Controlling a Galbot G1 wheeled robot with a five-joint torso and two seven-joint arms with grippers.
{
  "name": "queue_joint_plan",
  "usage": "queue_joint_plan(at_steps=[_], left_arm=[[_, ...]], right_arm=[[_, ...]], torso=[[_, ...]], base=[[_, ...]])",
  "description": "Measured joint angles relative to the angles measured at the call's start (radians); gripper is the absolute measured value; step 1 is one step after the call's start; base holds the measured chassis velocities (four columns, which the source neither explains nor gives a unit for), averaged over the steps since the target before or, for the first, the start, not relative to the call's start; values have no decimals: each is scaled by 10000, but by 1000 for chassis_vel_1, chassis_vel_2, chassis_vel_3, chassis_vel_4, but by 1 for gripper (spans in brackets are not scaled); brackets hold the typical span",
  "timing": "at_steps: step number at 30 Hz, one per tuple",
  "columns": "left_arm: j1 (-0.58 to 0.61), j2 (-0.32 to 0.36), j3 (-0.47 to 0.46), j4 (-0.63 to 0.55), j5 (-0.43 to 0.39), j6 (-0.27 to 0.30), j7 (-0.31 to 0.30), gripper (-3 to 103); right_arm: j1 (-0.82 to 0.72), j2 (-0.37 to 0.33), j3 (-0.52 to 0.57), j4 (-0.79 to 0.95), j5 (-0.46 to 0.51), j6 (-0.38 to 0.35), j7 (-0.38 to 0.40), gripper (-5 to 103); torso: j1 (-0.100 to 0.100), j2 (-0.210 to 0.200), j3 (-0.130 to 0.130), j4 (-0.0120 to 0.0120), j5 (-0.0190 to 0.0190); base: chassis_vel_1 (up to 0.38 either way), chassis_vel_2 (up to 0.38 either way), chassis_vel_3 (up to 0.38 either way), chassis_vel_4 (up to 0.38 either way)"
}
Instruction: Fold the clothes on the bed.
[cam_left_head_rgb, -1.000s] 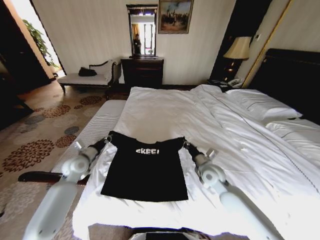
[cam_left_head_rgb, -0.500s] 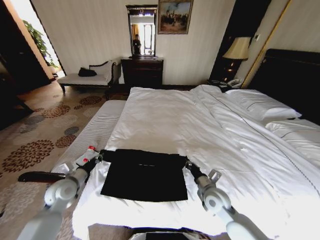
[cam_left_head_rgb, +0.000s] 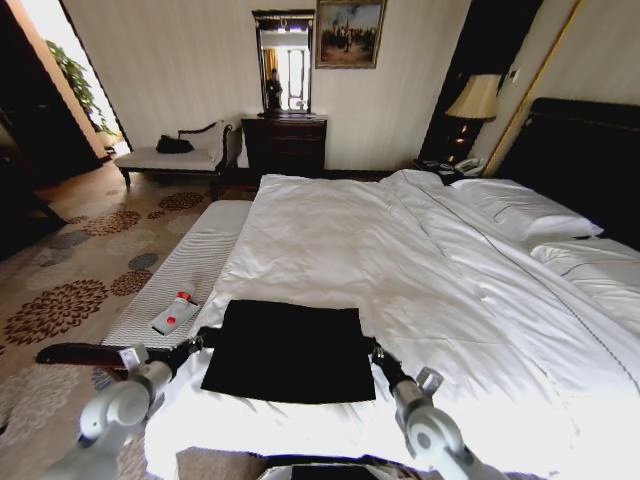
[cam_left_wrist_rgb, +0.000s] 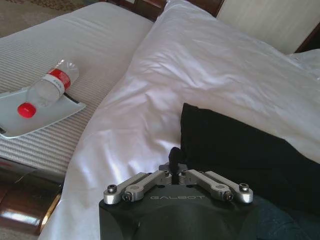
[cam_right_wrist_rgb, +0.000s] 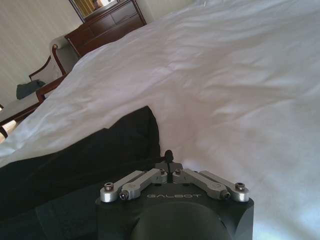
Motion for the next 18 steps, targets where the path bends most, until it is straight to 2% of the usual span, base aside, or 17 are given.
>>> queue_joint_plan(at_steps=[8, 11, 12, 13, 14, 15, 17, 18], left_arm=[[74, -142, -9, 17, 123, -14, 49, 1], [87, -234, -15, -19, 178, -160, 69, -2], [134, -273, -86, -135, 184, -205, 68, -2], [134, -273, -86, -135, 184, -205, 68, -2], [205, -319, -219, -312, 187, -268, 93, 3], [274, -364, -360, -490, 178, -323, 136, 8], [457, -521, -987, -1204, -107, -486, 300, 19], [457, -521, -987, -1204, -107, -486, 300, 19]], right_arm=[[-85, 170, 4, 66, -242, 17, 21, 0], [-192, 345, -89, 121, -871, 17, 164, -2], [-311, 389, -105, 238, -1154, 27, 169, 3], [-311, 389, -105, 238, -1154, 27, 169, 3], [-454, 419, -106, 417, -1417, 55, 169, 8], [-585, 442, -98, 602, -1602, 99, 167, 8], [-967, 525, 93, 1287, -2072, 264, 151, 19], [-967, 525, 93, 1287, -2072, 264, 151, 19]], torso=[[0, 0, 0, 1, 0], [1, -1, 1, 1, -1], [2, -1, 1, 1, -2], [2, -1, 1, 1, -2], [2, -1, 1, 0, -1], [2, -1, 1, 0, 0], [1, 0, 0, 3, 0], [1, 0, 0, 3, 0]], base=[[0, 0, 0, 0], [0, 0, 0, 0], [0, 0, 0, 0], [0, 0, 0, 0], [0, 0, 0, 0], [0, 0, 0, 0], [0, 0, 0, 0], [0, 0, 0, 0]])
